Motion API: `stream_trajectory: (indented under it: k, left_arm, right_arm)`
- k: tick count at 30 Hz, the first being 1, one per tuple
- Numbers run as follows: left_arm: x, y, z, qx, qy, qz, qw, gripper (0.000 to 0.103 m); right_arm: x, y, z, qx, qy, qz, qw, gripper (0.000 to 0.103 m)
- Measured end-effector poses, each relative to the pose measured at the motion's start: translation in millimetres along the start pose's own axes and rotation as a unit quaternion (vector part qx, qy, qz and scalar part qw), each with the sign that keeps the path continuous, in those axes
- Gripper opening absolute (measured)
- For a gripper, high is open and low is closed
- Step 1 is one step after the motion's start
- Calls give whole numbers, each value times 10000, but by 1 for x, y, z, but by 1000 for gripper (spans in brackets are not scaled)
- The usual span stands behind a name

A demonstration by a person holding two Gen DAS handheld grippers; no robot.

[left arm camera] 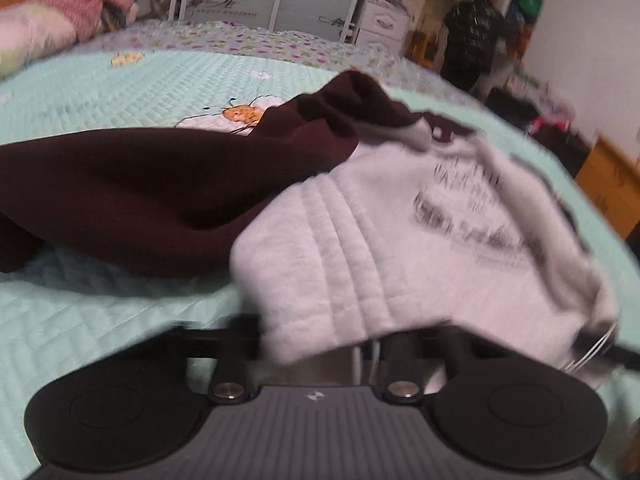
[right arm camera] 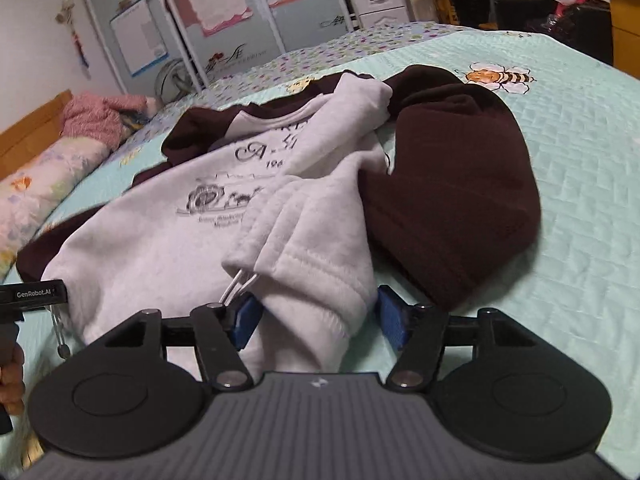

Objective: Fold clothes
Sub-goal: 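Grasp the grey hem with the left tool and lift it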

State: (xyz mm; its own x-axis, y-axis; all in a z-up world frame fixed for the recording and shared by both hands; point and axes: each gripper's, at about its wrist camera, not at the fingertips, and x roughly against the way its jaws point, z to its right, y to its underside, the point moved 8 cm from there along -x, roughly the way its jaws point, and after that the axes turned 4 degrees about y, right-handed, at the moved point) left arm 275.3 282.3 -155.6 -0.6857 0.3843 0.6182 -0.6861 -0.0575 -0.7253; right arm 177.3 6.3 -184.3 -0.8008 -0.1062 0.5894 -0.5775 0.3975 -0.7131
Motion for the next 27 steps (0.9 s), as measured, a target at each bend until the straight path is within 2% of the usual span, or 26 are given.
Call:
stream_trajectory:
  k: [1,2,4,5,7,8,10,11,12,15,17,19,21,23,24,25,27]
  left_arm:
    - [1,-8,1,92,48,79,9999,6]
    - [4,-18,1,168,89,185,9996,6]
    - [19,-47,2,225,134,572,9980,6]
    - [29,-63,2,338,191,725,9966,6]
    - [54,-90,0,634,422,995,9921,6]
    - [67,-102,0,804,575,1118,9888,6]
    - [89,-118,0,929,666,1252,9855,6]
    - [95,-121,0,921,605,1243,9861,8]
    - [92,-118,-2,912,423,1072,9891,9]
    - [57,-85,-18,1179,127,162,9928,13]
    - [32,-58,-24,1219,-11,-353,9919,13]
    - [17,-37,-26,1095,-157,-629,9919,13]
    - [8,-22,-27,952,-252,-770,9922,13]
    - [5,-17,-30,914,-316,-790,9922,13]
    - [5,-15,-32,940,-294,-788,9920,14]
    - [6,-14,-34,950,-290,-768,9921,16]
    - [7,-12,-34,833,-333,-738,9932,21]
  right_arm:
    - [4,-8,-1,-424,-377,-14,9984,36]
    - [8,-16,-3,-847,-752,-28,9936,27]
    - [18,-34,-4,-1683,-1494,-56,9743,18]
    - [23,-43,-5,-2093,-1859,-70,9600,15]
    - [35,-63,-4,-2893,-2569,-96,9221,12]
    - [51,-80,-7,-3074,-2936,43,9051,12]
    - [80,-105,-7,-3200,-3374,316,8847,12]
    - [87,-112,-1,-3289,-3407,397,8798,12]
    - [86,-113,7,-3331,-3279,351,8834,12]
    - [58,-92,34,-3269,-2194,-78,9192,12]
    - [33,-69,46,-3349,-1820,-455,9234,14]
    - [16,-50,54,-3205,-1276,-672,9362,16]
    - [8,-41,56,-2954,-1061,-665,9471,19]
    - [7,-41,62,-2855,-991,-550,9517,22]
    - [9,-41,64,-2707,-838,-528,9576,31]
    - [11,-41,66,-2541,-660,-515,9635,49]
    - [19,-42,74,-2260,-363,-556,9719,59]
